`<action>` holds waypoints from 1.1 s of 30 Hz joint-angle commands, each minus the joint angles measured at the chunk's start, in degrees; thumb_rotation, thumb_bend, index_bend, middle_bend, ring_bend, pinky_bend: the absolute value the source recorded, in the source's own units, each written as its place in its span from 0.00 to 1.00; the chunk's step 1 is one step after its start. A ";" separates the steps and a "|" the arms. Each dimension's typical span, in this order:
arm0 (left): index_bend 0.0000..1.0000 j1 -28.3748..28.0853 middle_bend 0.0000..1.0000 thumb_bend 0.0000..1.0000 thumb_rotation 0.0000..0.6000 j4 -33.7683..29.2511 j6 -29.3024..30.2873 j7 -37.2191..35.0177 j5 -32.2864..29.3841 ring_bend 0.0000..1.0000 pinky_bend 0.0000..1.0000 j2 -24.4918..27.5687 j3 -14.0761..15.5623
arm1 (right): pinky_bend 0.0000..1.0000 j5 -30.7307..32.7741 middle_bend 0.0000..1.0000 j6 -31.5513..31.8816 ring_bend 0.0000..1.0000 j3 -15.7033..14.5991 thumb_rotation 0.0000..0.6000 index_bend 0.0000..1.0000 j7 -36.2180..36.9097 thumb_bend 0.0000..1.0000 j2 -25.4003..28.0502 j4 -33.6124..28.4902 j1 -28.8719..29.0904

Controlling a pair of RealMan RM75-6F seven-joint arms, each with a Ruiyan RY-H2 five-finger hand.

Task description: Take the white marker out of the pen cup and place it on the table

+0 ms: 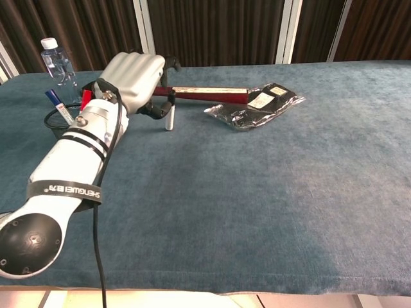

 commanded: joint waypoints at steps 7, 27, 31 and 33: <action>0.00 7.40 0.06 0.24 1.00 -31.24 -1.36 8.81 -9.46 0.01 0.01 14.86 0.53 | 0.00 -0.18 0.02 0.09 0.00 0.00 1.00 0.00 0.00 0.15 0.00 -0.10 0.06; 0.16 36.99 0.16 0.30 1.00 -45.86 16.22 -11.13 4.08 0.09 0.01 53.31 20.45 | 0.00 0.07 0.02 -1.87 0.00 -0.44 1.00 0.00 -0.49 0.15 -0.45 -0.42 0.68; 0.15 41.83 0.16 0.30 1.00 -43.17 22.50 -15.63 7.04 0.09 0.01 51.46 22.35 | 0.00 0.13 0.02 -2.26 0.00 -0.49 1.00 0.00 -0.52 0.15 -0.84 -0.19 0.86; 0.14 43.84 0.16 0.30 1.00 -40.76 25.72 -17.17 8.48 0.09 0.01 49.71 22.63 | 0.00 -0.05 0.02 -2.29 0.00 -0.50 1.00 0.00 -0.67 0.15 -0.86 -0.17 0.99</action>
